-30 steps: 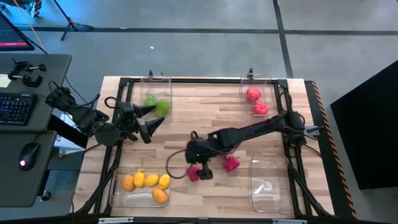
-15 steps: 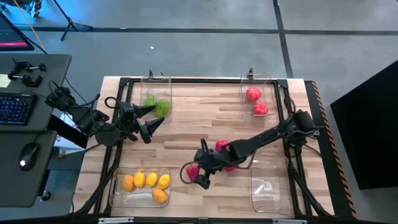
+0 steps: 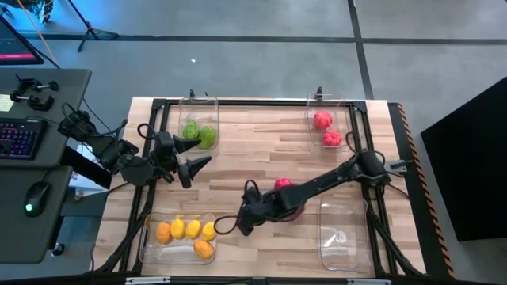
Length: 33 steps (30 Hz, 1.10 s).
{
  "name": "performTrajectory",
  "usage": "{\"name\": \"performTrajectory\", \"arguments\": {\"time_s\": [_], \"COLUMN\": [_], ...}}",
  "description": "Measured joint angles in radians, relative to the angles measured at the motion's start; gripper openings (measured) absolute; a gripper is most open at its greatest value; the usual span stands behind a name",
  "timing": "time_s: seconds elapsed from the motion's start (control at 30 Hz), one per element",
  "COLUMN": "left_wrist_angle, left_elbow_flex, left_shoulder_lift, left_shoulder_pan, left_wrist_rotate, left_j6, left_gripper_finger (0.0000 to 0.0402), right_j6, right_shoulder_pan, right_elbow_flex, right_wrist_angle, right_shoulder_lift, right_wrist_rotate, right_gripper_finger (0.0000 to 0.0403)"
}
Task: Sort produce into baskets
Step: Put the red bell pepper into the bottom right transparent bin
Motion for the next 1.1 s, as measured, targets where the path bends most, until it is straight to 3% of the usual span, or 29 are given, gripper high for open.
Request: {"name": "performTrajectory", "arguments": {"time_s": [0.33,0.6,0.87,1.0,1.1], "left_wrist_angle": [-0.001,-0.001,-0.003,-0.007,-0.012], "left_elbow_flex": [0.000,0.000,0.000,0.000,0.000], "left_shoulder_lift": [0.000,0.000,0.000,0.000,0.000], "left_shoulder_pan": [0.000,0.000,0.000,0.000,0.000], "left_wrist_rotate": [0.062,0.068,0.066,0.065,0.061], "left_j6": [0.067,0.107,0.115,0.115,0.123], "left_gripper_finger": [0.0351,0.0351,0.0351,0.0351,0.0351], "right_j6": [0.055,0.116,0.096,0.059,-0.074], "right_shoulder_pan": [0.002,0.006,-0.004,-0.010,-0.012], "right_elbow_flex": [0.200,0.218,0.218,0.220,0.262], "right_wrist_angle": [-0.139,-0.149,-0.147,-0.168,-0.207], "right_shoulder_lift": [0.180,0.275,0.278,0.274,0.269], "right_wrist_rotate": [0.020,-0.022,-0.008,-0.009,-0.005], "right_gripper_finger": [0.0381,0.0381,0.0379,0.0341,0.0268]}}
